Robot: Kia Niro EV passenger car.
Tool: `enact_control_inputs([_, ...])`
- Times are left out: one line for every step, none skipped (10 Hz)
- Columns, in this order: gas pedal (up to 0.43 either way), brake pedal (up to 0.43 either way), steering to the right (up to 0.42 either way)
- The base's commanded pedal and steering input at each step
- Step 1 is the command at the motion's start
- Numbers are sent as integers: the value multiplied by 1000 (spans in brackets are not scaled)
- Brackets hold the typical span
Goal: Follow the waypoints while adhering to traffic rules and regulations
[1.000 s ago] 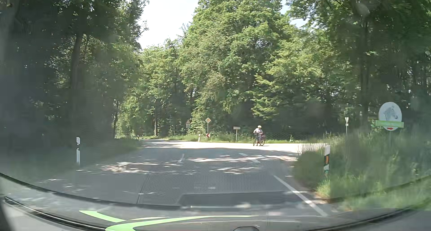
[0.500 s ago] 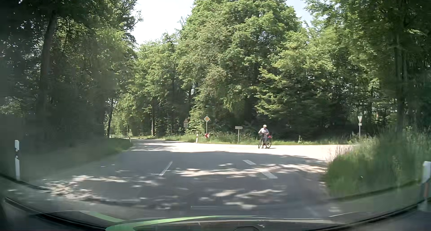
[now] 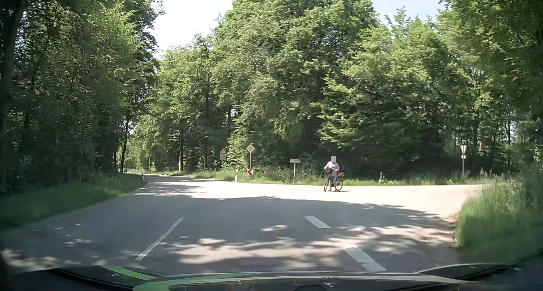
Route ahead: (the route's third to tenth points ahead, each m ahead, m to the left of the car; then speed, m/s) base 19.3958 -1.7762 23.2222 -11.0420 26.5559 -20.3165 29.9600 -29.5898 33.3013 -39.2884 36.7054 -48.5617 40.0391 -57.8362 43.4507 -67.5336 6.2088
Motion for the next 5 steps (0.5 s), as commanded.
enact_control_inputs([0,171,79])
enact_control_inputs([0,183,94])
enact_control_inputs([0,183,110])
enact_control_inputs([0,177,125])
enact_control_inputs([0,55,140])
